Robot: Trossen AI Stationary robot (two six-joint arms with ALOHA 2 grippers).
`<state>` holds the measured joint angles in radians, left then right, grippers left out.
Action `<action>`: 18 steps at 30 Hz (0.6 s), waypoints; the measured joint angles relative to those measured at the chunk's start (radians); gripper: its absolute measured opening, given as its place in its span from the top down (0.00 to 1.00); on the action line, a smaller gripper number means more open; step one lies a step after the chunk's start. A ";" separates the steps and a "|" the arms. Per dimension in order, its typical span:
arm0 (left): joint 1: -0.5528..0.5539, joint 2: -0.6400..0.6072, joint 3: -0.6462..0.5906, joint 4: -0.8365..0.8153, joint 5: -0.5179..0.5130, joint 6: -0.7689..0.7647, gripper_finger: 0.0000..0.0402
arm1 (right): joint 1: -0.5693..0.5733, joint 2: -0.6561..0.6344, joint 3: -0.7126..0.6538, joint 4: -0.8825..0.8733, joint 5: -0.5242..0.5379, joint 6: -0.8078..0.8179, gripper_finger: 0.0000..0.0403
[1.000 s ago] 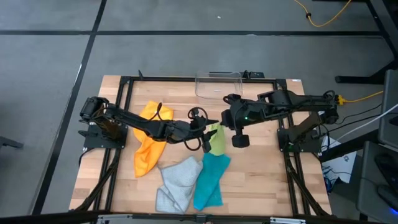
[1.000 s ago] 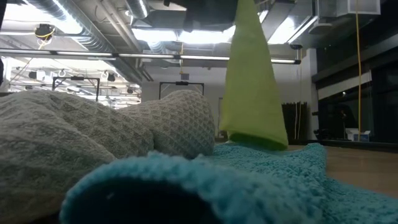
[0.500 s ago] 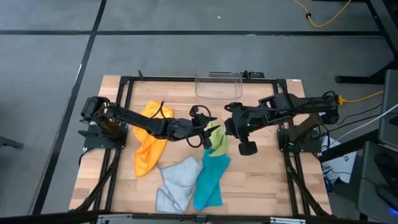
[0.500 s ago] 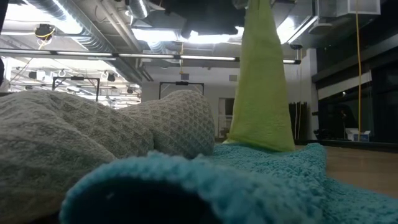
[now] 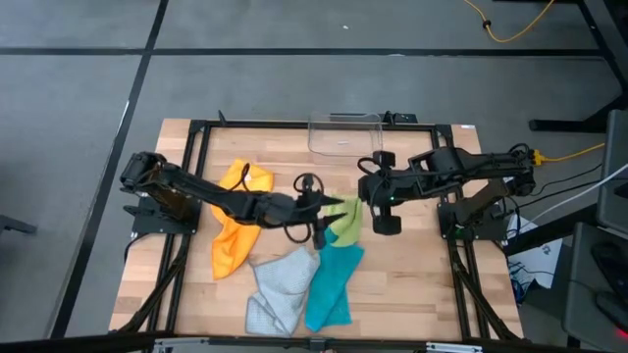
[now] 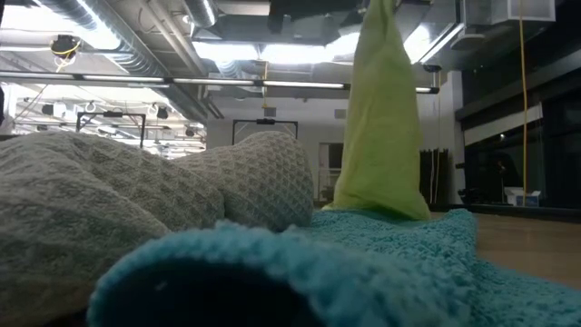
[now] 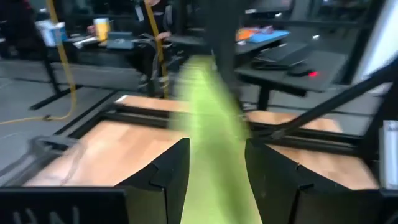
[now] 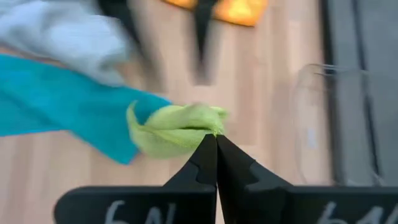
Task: Fold microfiber towels
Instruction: Fold the green microfiber towel
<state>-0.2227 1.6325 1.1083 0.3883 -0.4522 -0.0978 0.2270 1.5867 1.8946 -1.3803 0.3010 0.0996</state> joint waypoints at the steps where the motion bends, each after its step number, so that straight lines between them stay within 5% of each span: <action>1: -0.011 0.003 0.000 0.006 -0.010 0.000 0.63 | -0.003 0.000 0.000 0.003 0.006 -0.002 1.00; 18: -0.020 0.131 0.000 0.147 -0.300 0.142 0.63 | -0.024 0.003 0.000 0.047 -0.086 -0.025 1.00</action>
<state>-0.2426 1.7634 1.1080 0.5355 -0.7522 0.0442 0.2031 1.5898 1.8946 -1.3332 0.2146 0.0750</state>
